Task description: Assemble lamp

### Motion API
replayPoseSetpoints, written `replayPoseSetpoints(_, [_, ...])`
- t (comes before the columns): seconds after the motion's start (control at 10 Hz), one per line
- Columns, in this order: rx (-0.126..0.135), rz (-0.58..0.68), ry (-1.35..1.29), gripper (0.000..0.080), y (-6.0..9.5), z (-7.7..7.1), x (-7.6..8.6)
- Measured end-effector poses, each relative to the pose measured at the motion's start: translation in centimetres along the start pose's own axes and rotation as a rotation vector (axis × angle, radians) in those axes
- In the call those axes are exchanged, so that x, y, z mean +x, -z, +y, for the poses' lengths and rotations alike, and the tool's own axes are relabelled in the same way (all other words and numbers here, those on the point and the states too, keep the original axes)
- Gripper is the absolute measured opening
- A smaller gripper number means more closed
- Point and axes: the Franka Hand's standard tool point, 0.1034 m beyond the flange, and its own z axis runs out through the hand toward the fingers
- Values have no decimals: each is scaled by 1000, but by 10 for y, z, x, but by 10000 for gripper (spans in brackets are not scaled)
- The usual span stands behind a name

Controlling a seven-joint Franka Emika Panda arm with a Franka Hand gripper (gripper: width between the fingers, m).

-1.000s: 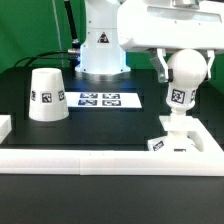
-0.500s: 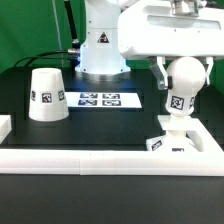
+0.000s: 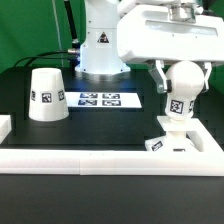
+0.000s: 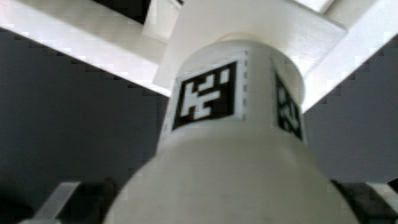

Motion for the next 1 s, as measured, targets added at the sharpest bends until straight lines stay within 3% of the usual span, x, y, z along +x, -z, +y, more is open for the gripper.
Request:
replayPoseSetpoints(0.1, [-1,2,0,639,0,0,0])
replayPoseSetpoints(0.4, [-3,0,-2,696,4,3,2])
replayPoseSetpoints(0.8, [13,-27,0,698,24,3,15])
replayPoseSetpoints(1.0, [12,-29,0,698,24,5,14])
